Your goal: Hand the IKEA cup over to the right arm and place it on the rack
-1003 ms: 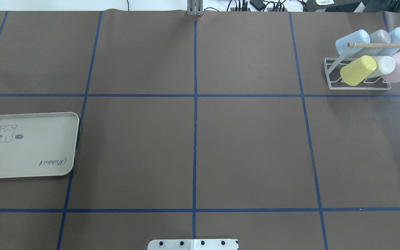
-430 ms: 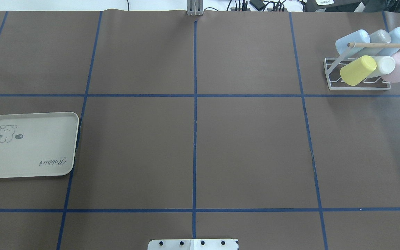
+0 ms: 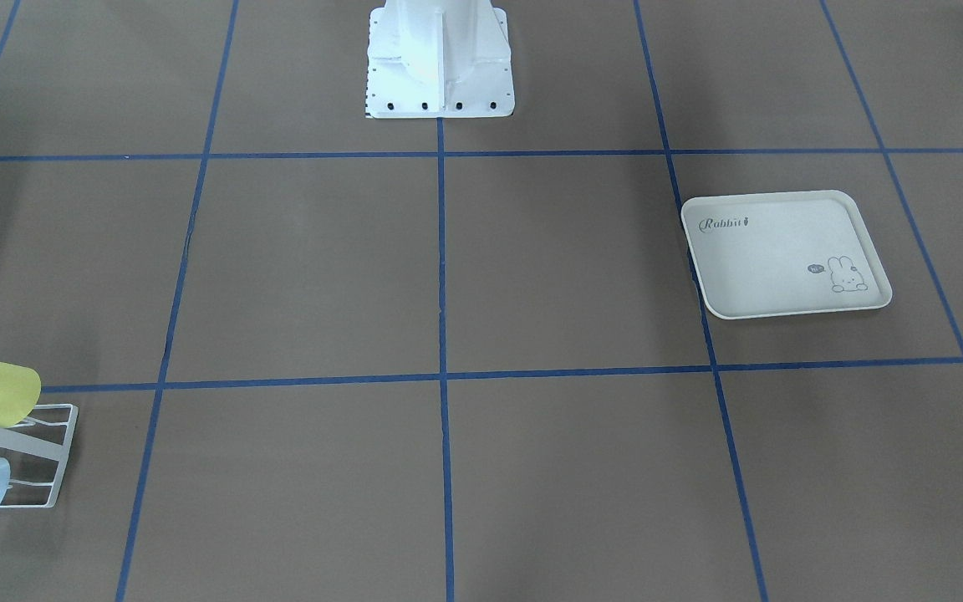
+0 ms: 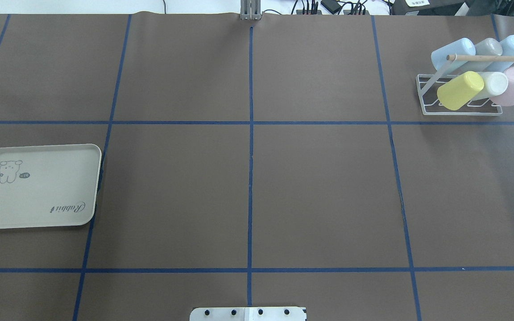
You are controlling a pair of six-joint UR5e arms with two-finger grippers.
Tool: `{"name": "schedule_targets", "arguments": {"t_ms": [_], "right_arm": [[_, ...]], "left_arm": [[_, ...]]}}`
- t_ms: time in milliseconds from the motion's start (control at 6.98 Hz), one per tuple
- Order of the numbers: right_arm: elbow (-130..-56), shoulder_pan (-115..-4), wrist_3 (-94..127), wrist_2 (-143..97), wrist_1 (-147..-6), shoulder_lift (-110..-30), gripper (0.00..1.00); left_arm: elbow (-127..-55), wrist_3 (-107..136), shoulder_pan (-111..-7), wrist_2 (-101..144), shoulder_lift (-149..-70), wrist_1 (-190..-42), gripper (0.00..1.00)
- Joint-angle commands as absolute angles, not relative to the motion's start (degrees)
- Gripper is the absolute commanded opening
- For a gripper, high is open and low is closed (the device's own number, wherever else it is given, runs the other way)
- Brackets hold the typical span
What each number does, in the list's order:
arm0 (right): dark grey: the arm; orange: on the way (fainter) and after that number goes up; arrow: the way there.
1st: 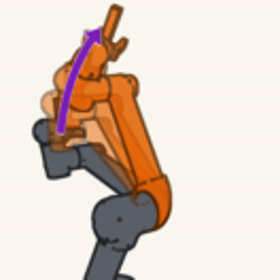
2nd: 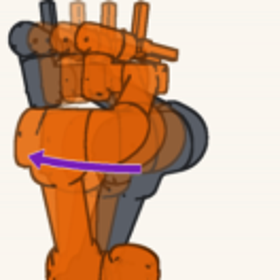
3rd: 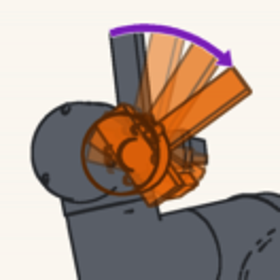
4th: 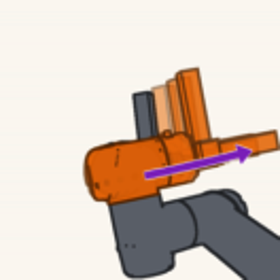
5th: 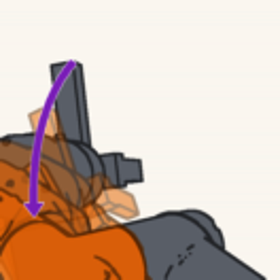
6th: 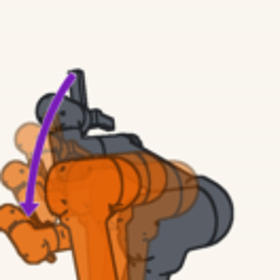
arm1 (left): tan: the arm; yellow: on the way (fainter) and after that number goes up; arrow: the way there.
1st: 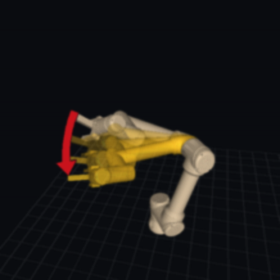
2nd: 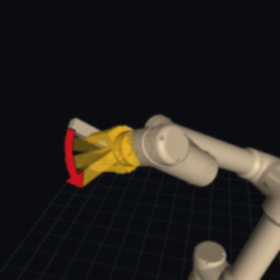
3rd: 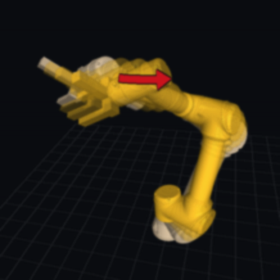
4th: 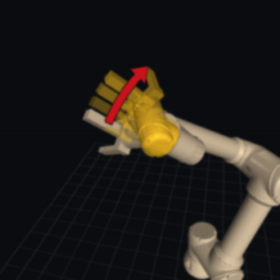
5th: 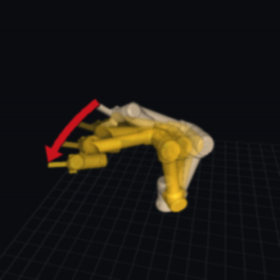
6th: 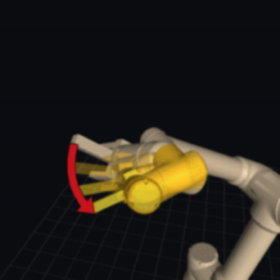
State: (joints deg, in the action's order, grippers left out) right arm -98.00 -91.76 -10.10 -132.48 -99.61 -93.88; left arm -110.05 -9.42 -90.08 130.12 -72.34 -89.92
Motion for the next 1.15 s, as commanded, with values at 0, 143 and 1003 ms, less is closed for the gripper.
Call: {"name": "schedule_targets", "arguments": {"t_ms": [0,143,1003], "right_arm": [[-97.91,-91.76,-10.11,-132.54,-99.58,-93.87,1.0],[-97.91,-91.76,-10.19,-132.54,-99.49,-93.87,1.0],[-98.88,-91.76,-10.46,-134.64,-99.49,-93.52,1.0]], "left_arm": [[-109.42,-9.32,-90.09,130.16,-72.33,-92.2,1.0],[-109.51,-9.23,-90.09,130.08,-72.33,-92.2,1.0],[-108.9,-9.32,-90.18,129.81,-72.07,-92.11,1.0]]}}
